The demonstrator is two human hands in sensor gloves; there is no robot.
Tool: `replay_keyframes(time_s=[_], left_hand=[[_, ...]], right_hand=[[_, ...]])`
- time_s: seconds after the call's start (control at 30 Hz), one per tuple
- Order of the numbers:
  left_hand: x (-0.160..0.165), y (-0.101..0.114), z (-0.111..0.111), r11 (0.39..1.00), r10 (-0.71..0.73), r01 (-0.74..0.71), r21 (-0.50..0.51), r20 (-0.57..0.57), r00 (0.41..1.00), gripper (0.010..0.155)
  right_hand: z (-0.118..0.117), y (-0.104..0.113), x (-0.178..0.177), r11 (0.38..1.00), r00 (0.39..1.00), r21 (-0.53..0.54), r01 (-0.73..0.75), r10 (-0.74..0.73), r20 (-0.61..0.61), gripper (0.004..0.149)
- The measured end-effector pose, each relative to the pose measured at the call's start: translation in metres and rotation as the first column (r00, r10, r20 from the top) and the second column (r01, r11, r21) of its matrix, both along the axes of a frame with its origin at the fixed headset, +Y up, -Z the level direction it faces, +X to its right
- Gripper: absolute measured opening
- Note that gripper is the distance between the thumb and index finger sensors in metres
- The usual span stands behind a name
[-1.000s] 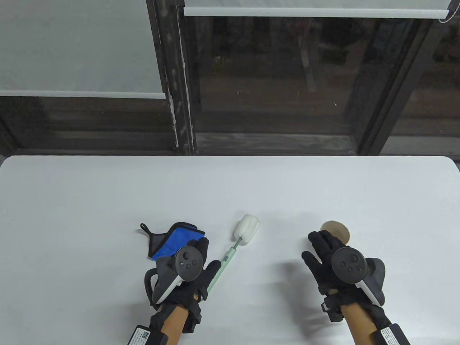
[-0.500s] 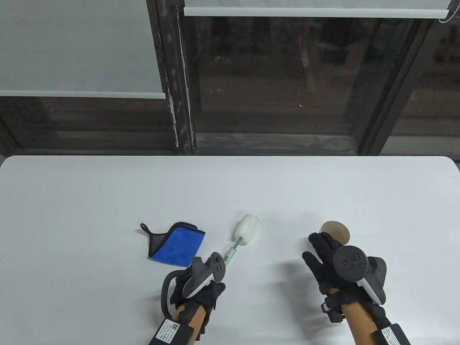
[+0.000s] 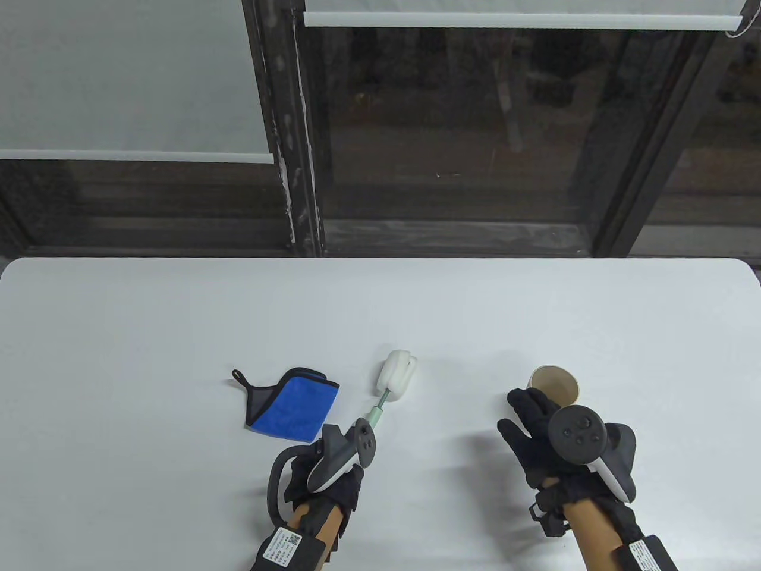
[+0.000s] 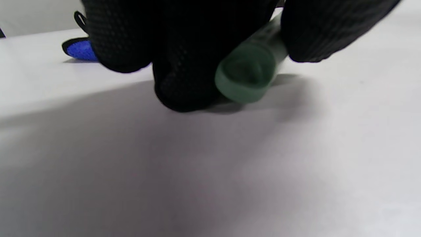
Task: Brush the water cup with the cup brush
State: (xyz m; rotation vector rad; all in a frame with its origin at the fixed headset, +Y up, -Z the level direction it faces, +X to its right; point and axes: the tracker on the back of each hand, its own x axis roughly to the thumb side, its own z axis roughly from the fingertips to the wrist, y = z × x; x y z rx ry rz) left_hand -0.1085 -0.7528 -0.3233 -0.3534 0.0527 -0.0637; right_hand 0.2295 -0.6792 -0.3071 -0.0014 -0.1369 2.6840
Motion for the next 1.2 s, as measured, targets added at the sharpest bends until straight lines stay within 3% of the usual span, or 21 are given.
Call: replay_keyframes(time_s=[0.23,0.53,0.83,1.0,1.2], left_hand=[[-0.008,0.028,0.005,0.981,0.157,-0.157,0.114,0.006,0.988,0.06],[-0.016,0.073,0.023,0.863,0.312,-0.341,0.373,0.138,0.94,0.06],[-0.029,0.088,0.031,0.782,0.431,-0.472,0.406,0.195,0.881,0.06],[-0.028,0.09,0.033,0.768,0.448,-0.501,0.399,0.224,0.865,0.06],[-0.03,0.092,0.034,0.747,0.474,-0.535,0.395,0.248,0.845,0.06]], right_hand=[[0.0,0.0,0.0,1.0,1.0,-0.003,0.003,-0.003,-0.007,0.064],[0.005,0.012,0.002,0.995,1.0,0.098,0.019,-0.019,0.0,0.062],[0.003,0.022,0.039,0.973,0.985,0.218,0.07,-0.102,0.138,0.056],[-0.006,0.007,0.075,0.984,0.949,0.16,0.074,-0.119,0.291,0.061],[-0.012,-0.024,0.095,0.993,0.905,-0.036,0.112,-0.087,0.415,0.066]])
